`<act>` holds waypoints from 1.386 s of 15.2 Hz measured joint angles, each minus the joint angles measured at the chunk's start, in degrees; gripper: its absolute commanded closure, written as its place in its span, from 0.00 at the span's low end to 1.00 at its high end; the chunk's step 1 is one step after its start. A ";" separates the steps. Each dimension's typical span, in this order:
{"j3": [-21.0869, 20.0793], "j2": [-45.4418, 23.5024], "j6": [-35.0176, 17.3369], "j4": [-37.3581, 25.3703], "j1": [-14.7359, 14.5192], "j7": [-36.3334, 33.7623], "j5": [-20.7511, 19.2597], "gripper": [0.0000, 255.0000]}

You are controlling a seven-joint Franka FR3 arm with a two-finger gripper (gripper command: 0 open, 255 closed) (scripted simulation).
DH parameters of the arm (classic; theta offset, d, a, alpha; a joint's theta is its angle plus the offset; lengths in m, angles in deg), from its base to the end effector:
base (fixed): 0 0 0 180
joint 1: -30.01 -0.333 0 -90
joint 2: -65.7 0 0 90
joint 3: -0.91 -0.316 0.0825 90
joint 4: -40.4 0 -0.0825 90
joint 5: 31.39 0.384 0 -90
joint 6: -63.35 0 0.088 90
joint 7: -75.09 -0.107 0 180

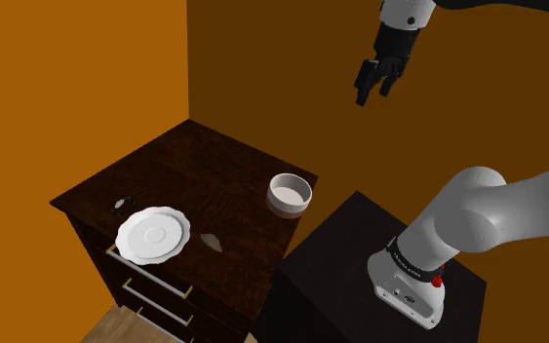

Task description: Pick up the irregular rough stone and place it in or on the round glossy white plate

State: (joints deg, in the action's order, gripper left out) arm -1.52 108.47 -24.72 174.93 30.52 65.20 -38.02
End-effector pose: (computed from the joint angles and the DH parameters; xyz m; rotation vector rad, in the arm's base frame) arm 0.3134 0.0014 0.5801 2.9819 -0.2262 -0.0756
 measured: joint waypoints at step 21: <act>-16.44 -24.72 -26.42 5.65 -5.02 -21.02 5.40 0.00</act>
State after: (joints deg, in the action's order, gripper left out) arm -17.97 83.75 -51.14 180.58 25.50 44.18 -32.62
